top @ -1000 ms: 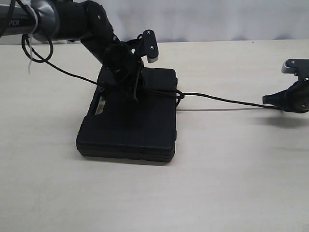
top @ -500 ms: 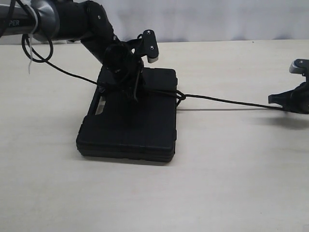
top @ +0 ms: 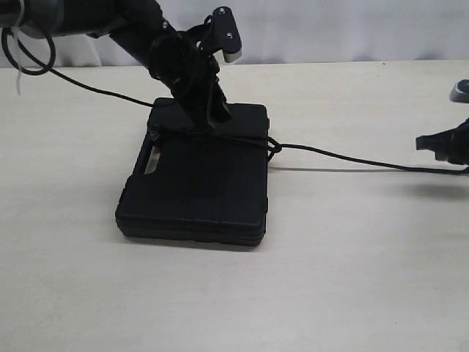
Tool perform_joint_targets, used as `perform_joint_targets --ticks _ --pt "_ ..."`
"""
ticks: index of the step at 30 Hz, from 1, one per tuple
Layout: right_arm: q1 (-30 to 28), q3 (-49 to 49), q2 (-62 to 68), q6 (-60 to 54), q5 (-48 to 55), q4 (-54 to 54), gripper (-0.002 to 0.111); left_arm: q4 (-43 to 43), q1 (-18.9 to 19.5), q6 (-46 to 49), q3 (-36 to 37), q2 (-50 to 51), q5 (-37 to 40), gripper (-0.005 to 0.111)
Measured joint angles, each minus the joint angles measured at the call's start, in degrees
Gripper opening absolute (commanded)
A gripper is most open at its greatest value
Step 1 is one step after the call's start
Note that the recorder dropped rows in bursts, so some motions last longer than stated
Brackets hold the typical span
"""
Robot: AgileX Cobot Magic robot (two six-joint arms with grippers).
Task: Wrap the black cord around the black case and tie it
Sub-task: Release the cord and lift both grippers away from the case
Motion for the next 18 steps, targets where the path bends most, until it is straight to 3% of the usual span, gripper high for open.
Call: perform_joint_targets --ticks 1,2,7,11,14,18 --pt "0.0 0.0 -1.7 0.0 1.5 0.0 0.004 0.0 0.0 -1.1 0.0 -0.2 -0.5 0.003" --pt "0.0 0.0 -5.4 0.0 3.4 0.0 0.004 -0.1 0.0 -3.1 0.0 -0.5 -1.8 0.000" --pt "0.0 4.3 -16.1 -5.2 5.6 5.6 0.004 -0.3 1.9 -7.8 0.1 -2.2 -3.6 0.000" --pt "0.0 10.3 -25.2 -22.9 12.3 24.5 0.004 -0.4 3.5 -15.0 0.1 -6.5 -4.5 0.000" --pt "0.0 14.4 -30.8 -29.1 16.8 31.1 0.004 -0.4 3.6 -17.8 0.5 -9.9 -4.5 0.000" --pt "0.0 19.5 -38.5 -30.2 17.5 32.5 0.004 -0.4 3.6 -19.2 9.6 -18.2 -12.4 0.000"
